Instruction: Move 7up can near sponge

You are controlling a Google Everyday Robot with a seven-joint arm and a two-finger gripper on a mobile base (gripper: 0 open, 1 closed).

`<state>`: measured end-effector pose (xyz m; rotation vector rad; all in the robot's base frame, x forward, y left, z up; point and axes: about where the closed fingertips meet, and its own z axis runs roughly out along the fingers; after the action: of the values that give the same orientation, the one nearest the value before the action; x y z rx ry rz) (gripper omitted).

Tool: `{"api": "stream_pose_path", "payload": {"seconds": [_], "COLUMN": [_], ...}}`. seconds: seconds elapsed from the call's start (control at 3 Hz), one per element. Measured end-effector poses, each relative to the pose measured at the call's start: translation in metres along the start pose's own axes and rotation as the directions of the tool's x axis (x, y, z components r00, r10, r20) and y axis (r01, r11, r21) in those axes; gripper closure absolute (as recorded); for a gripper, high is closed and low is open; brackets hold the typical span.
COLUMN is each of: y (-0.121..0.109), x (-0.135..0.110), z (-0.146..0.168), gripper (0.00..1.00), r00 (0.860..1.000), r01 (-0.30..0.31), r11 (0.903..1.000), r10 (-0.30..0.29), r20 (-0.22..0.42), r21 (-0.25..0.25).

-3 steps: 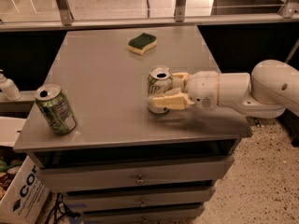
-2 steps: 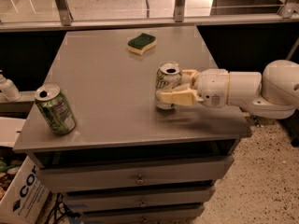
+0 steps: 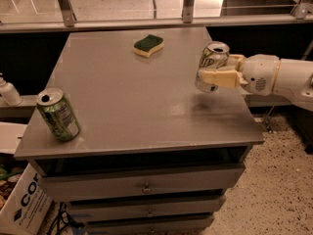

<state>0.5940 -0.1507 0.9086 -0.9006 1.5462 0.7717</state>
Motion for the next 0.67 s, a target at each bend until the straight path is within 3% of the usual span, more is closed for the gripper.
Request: {"api": "stream_pose_path", "payload": {"seconds": [0.33,0.67], "y": [0.0001,-0.0072], "x": [0.0,-0.0047], "z": [0.0001,0.0093], "gripper": [1.0,1.0], "r00": [1.0,1.0], "r01": [0.0,0.029], "r11": [1.0,0.9991], "r10": [0.0,-0.029], "r20": [0.0,0.003], "r21": [0.0,0.032]}}
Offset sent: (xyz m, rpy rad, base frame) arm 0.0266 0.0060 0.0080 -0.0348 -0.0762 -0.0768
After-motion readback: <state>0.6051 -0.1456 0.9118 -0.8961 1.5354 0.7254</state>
